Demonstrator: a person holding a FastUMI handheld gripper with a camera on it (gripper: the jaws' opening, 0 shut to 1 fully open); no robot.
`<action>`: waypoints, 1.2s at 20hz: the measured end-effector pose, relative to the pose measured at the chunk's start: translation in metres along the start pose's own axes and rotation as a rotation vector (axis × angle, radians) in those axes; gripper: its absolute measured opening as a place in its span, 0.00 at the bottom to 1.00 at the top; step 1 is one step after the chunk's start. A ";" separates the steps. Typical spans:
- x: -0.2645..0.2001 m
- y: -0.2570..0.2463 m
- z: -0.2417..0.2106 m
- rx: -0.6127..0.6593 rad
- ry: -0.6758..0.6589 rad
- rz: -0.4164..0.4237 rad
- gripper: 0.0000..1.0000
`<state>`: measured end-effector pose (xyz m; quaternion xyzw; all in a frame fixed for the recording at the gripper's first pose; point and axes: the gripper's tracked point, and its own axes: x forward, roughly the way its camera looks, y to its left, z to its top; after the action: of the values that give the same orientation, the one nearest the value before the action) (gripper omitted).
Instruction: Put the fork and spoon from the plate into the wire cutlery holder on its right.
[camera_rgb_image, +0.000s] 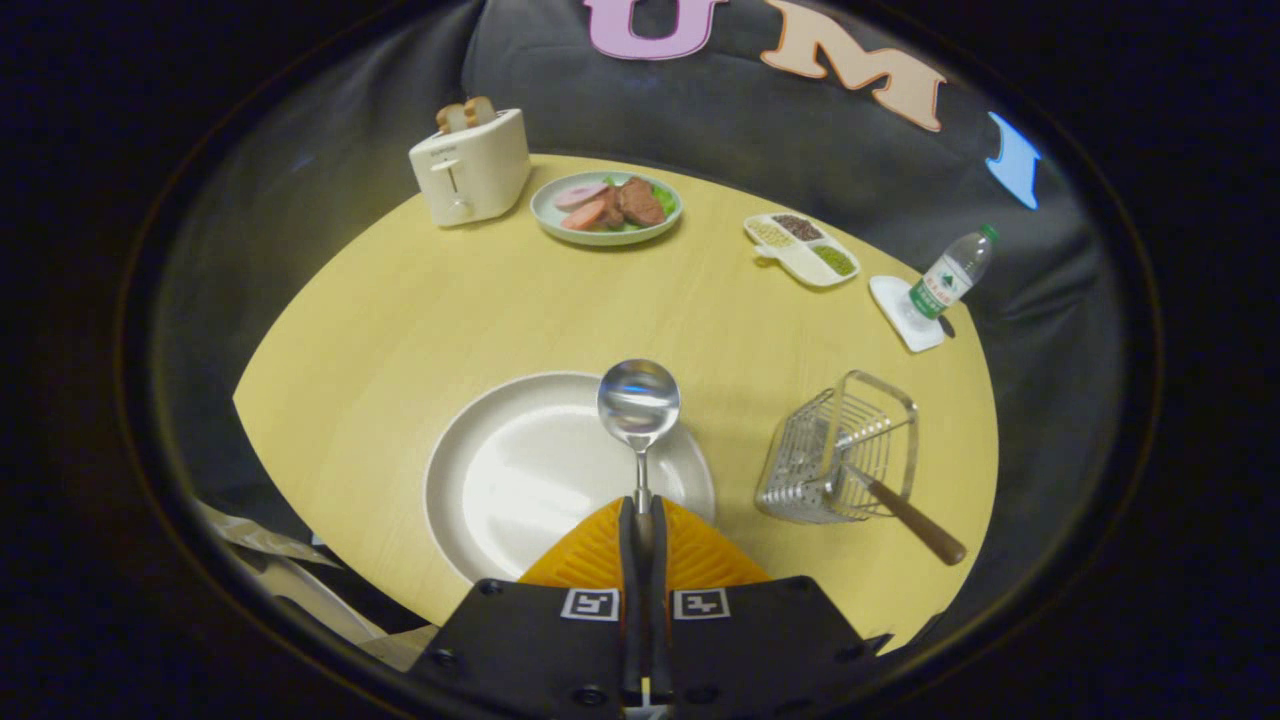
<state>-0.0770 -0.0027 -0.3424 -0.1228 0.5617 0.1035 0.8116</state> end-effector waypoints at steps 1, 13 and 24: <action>-0.002 -0.008 0.003 0.001 0.001 -0.012 0.06; -0.025 -0.093 0.009 -0.041 0.086 -0.112 0.06; -0.025 -0.125 -0.009 -0.019 0.237 -0.141 0.07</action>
<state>-0.0552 -0.1245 -0.3116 -0.1811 0.6426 0.0361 0.7436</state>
